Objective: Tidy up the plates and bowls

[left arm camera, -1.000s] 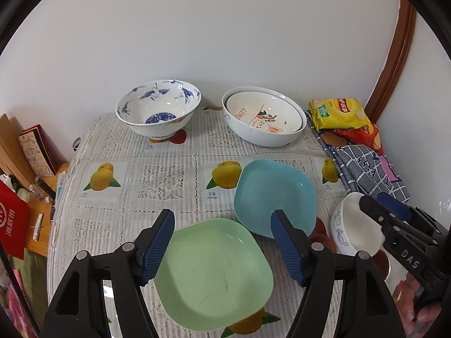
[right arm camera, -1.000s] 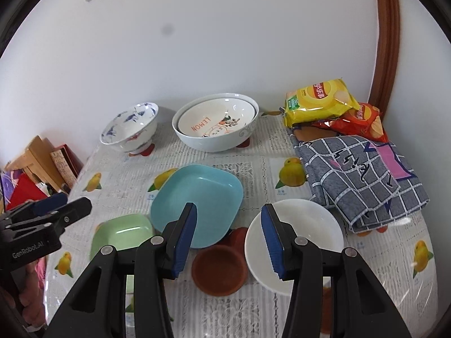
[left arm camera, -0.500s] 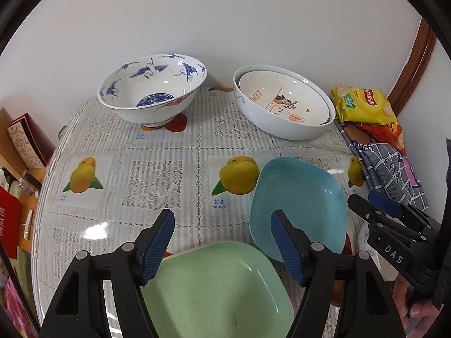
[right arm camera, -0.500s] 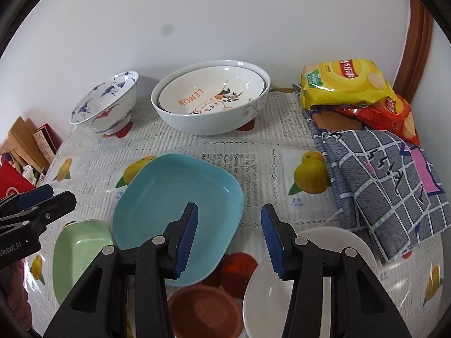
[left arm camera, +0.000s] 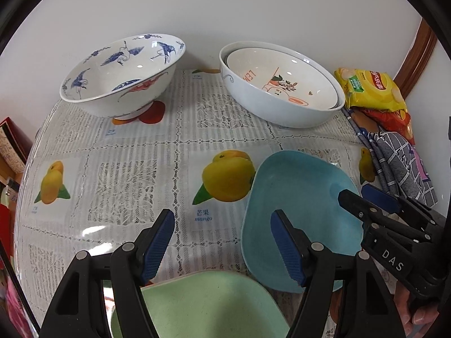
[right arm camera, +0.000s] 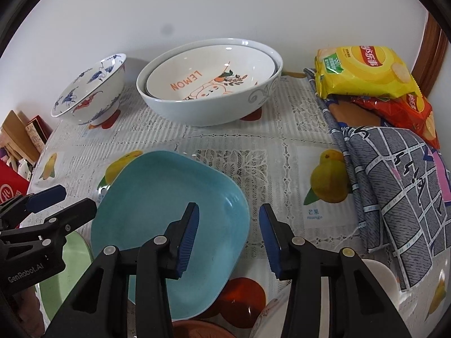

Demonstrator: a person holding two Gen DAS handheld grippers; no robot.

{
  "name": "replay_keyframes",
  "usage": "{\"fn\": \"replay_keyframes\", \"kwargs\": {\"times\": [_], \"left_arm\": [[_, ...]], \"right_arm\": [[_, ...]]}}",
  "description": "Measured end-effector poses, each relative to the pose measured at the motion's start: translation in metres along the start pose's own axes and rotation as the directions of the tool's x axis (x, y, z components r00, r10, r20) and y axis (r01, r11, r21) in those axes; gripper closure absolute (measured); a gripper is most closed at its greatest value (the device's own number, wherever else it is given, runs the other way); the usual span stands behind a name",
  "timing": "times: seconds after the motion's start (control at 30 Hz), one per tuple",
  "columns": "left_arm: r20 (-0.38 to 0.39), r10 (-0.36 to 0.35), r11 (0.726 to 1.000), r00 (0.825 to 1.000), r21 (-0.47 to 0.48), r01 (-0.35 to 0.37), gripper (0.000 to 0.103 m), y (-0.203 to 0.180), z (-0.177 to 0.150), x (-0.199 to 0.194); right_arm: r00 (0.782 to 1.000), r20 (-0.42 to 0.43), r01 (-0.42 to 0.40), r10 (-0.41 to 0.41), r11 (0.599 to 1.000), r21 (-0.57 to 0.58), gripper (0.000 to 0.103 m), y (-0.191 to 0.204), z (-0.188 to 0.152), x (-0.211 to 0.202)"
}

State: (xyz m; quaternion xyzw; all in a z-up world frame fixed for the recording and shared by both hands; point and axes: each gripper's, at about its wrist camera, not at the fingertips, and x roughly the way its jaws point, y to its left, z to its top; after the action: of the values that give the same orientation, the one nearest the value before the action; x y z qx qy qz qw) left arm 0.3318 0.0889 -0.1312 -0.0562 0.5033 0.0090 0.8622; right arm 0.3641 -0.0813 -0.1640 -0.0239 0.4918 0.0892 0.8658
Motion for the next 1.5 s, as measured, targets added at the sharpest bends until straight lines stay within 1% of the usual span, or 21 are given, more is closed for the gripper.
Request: {"fn": "replay_keyframes", "kwargs": {"times": [0.17, 0.33, 0.4, 0.47, 0.57, 0.6, 0.67, 0.7, 0.73, 0.77, 0.83, 0.9, 0.97, 1.0, 1.03, 1.07, 1.13, 1.23, 1.4, 1.47, 1.5], "left_arm": [[-0.027, -0.041, 0.999, 0.999, -0.005, 0.041, 0.036, -0.004, -0.001, 0.012], [-0.029, -0.044, 0.999, 0.999, 0.011, 0.044, 0.036, -0.009, 0.001, 0.016], [-0.030, -0.044, 0.999, 0.999, 0.016, 0.045, 0.036, -0.010, 0.002, 0.017], [-0.032, -0.042, 0.999, 0.999, 0.018, 0.043, 0.036, -0.010, 0.002, 0.019], [-0.035, -0.046, 0.999, 0.998, 0.023, 0.047, 0.036, -0.012, 0.002, 0.022], [-0.036, -0.051, 0.998, 0.998, 0.025, 0.052, 0.038, -0.013, 0.002, 0.023], [-0.044, -0.060, 0.998, 0.997, 0.022, 0.061, 0.046, -0.013, 0.002, 0.026], [-0.048, -0.062, 0.998, 0.997, 0.018, 0.063, 0.048, -0.013, 0.002, 0.027], [-0.055, -0.066, 0.998, 0.996, 0.012, 0.066, 0.052, -0.012, 0.001, 0.030], [-0.062, -0.068, 0.998, 0.996, 0.008, 0.069, 0.058, -0.012, 0.001, 0.033], [-0.072, -0.074, 0.997, 0.995, 0.001, 0.074, 0.064, -0.011, 0.000, 0.037], [-0.063, -0.068, 0.998, 0.996, 0.002, 0.068, 0.067, -0.010, 0.000, 0.037], [-0.063, -0.075, 0.997, 0.995, 0.004, 0.076, 0.082, -0.011, 0.000, 0.038], [-0.064, -0.083, 0.997, 0.995, 0.002, 0.083, 0.084, -0.010, 0.000, 0.039], [-0.063, -0.096, 0.995, 0.993, 0.000, 0.097, 0.090, -0.010, 0.000, 0.040], [-0.060, -0.108, 0.994, 0.992, 0.001, 0.109, 0.091, -0.011, -0.001, 0.040], [-0.048, -0.103, 0.995, 0.994, 0.013, 0.104, 0.092, -0.013, -0.001, 0.038], [-0.042, -0.111, 0.994, 0.993, 0.016, 0.111, 0.094, -0.013, 0.000, 0.036], [-0.043, -0.093, 0.996, 0.995, 0.013, 0.094, 0.096, -0.013, -0.003, 0.032], [-0.048, -0.088, 0.996, 0.995, 0.001, 0.088, 0.096, -0.011, -0.004, 0.032], [-0.049, -0.090, 0.996, 0.995, -0.005, 0.090, 0.096, -0.010, -0.005, 0.031]], "right_arm": [[1.000, -0.009, 0.012, -0.012, 1.000, -0.005, 0.063, 0.003, 0.000, 0.004], [1.000, -0.015, 0.028, -0.028, 1.000, -0.001, 0.065, 0.004, 0.000, 0.006], [0.998, -0.020, 0.053, -0.053, 0.999, 0.000, 0.068, 0.003, 0.001, 0.007], [0.996, -0.022, 0.082, -0.082, 0.997, 0.002, 0.069, 0.002, 0.001, 0.006], [0.995, -0.034, 0.089, -0.089, 0.996, 0.014, 0.069, -0.002, 0.000, 0.007], [0.995, -0.042, 0.096, -0.096, 0.995, 0.015, 0.069, -0.003, 0.000, 0.008], [0.992, -0.047, 0.114, -0.114, 0.993, 0.001, 0.069, -0.001, -0.001, 0.010], [0.991, -0.050, 0.128, -0.128, 0.992, -0.007, 0.069, 0.001, -0.001, 0.011], [0.990, -0.052, 0.133, -0.134, 0.991, -0.011, 0.069, 0.002, -0.002, 0.012], [0.989, -0.054, 0.135, -0.136, 0.991, -0.015, 0.069, 0.003, -0.002, 0.013], [0.988, -0.056, 0.140, -0.141, 0.990, -0.018, 0.069, 0.004, -0.002, 0.014], [0.987, -0.055, 0.150, -0.151, 0.988, -0.022, 0.069, 0.005, -0.003, 0.015], [0.986, -0.050, 0.156, -0.157, 0.987, -0.024, 0.074, 0.006, -0.004, 0.015], [0.986, -0.048, 0.158, -0.159, 0.987, -0.024, 0.080, 0.006, -0.004, 0.016], [0.986, -0.046, 0.158, -0.159, 0.987, -0.023, 0.087, 0.005, -0.004, 0.016], [0.987, -0.040, 0.155, -0.156, 0.988, -0.023, 0.089, 0.005, -0.004, 0.015], [0.988, -0.027, 0.150, -0.150, 0.989, -0.021, 0.094, 0.004, -0.005, 0.015], [0.988, -0.016, 0.156, -0.156, 0.988, -0.021, 0.098, 0.003, -0.006, 0.013], [0.991, -0.021, 0.134, -0.134, 0.990, -0.035, 0.097, 0.000, -0.005, 0.010], [0.991, -0.007, 0.130, -0.130, 0.991, -0.043, 0.096, 0.001, -0.004, 0.006], [0.992, 0.001, 0.129, -0.129, 0.991, -0.046, 0.094, 0.002, -0.004, 0.003]]}}
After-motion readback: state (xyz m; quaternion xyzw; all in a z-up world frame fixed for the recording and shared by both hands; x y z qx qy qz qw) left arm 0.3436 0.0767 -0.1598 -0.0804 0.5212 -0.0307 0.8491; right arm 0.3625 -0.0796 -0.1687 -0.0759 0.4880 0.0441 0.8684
